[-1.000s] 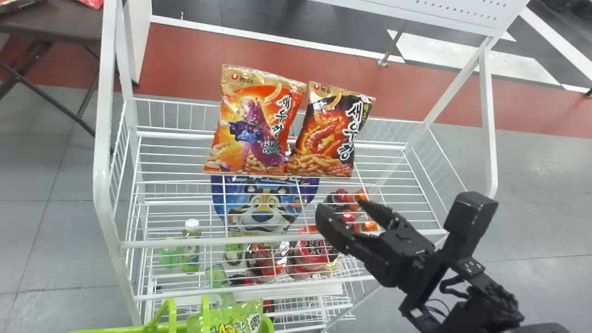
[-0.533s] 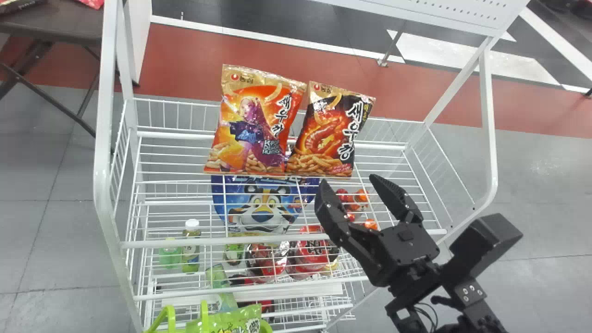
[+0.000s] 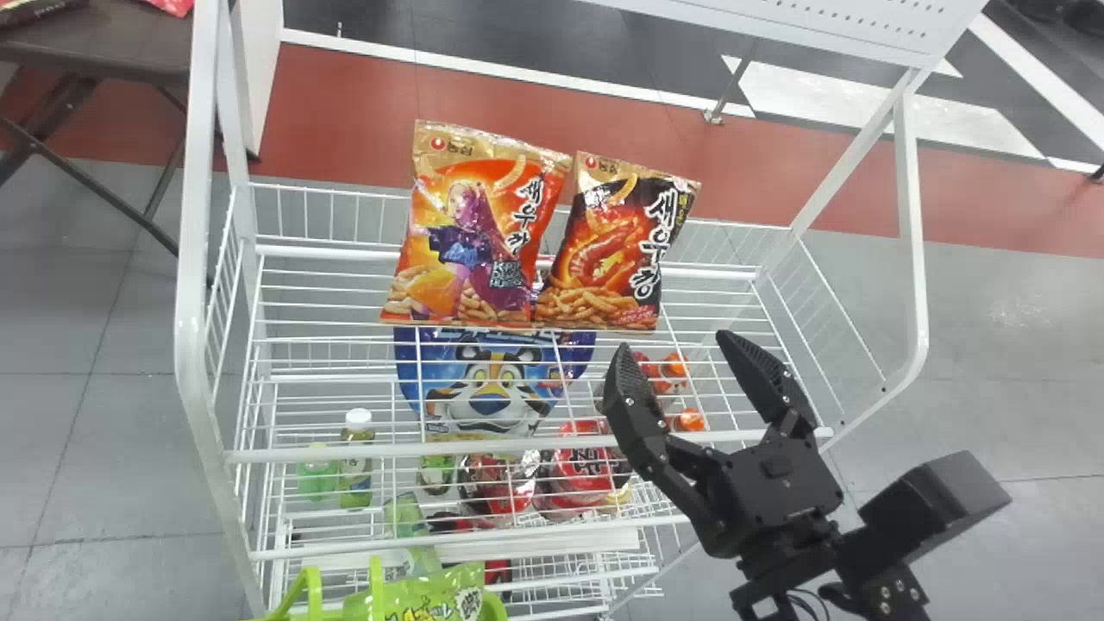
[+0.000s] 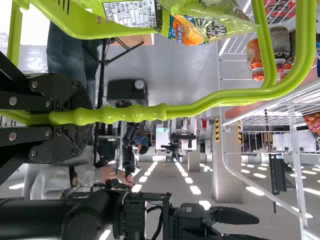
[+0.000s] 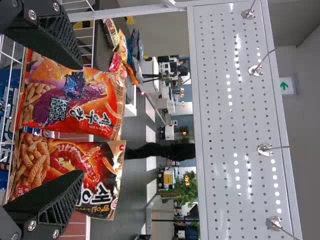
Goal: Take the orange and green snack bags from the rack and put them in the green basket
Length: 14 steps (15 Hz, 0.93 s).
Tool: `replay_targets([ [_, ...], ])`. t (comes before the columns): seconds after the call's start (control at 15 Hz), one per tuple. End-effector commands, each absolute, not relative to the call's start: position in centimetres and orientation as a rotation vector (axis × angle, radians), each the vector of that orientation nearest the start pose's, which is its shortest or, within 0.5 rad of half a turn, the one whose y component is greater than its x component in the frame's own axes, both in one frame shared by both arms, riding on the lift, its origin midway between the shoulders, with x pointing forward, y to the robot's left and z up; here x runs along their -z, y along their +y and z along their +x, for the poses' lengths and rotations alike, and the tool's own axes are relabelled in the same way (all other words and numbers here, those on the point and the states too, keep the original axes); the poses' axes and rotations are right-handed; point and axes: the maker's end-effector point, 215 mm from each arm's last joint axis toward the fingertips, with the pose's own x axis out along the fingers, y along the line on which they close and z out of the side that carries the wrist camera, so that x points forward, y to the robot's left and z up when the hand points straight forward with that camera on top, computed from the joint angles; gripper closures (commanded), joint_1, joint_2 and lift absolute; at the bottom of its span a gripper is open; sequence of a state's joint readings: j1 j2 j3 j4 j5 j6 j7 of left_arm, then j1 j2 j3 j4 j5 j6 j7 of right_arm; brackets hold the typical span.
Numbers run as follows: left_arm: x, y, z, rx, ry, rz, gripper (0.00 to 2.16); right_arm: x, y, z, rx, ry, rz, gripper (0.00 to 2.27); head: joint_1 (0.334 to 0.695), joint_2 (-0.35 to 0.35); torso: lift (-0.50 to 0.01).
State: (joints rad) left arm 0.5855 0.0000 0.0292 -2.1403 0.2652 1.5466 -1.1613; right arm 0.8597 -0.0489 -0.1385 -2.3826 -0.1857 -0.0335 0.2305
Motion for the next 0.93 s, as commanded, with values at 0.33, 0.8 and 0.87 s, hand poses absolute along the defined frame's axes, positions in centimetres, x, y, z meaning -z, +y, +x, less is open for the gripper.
replay_targets([
  [0.33,43.6,0.0,12.9,1.077,1.252,-1.105,2.11,26.3,-24.2,34.6,-0.150,-0.041,0.046,0.10,0.695,-0.350,0.000],
  [0.8,43.5,0.1,12.6,1.075,1.249,-1.121,2.11,25.4,-24.7,34.5,-0.138,-0.054,0.082,0.10,0.695,-0.350,0.000],
  [0.87,43.4,0.1,12.5,1.075,1.248,-1.128,2.11,25.2,-24.9,34.4,-0.133,-0.055,0.086,0.10,0.695,-0.350,0.000],
])
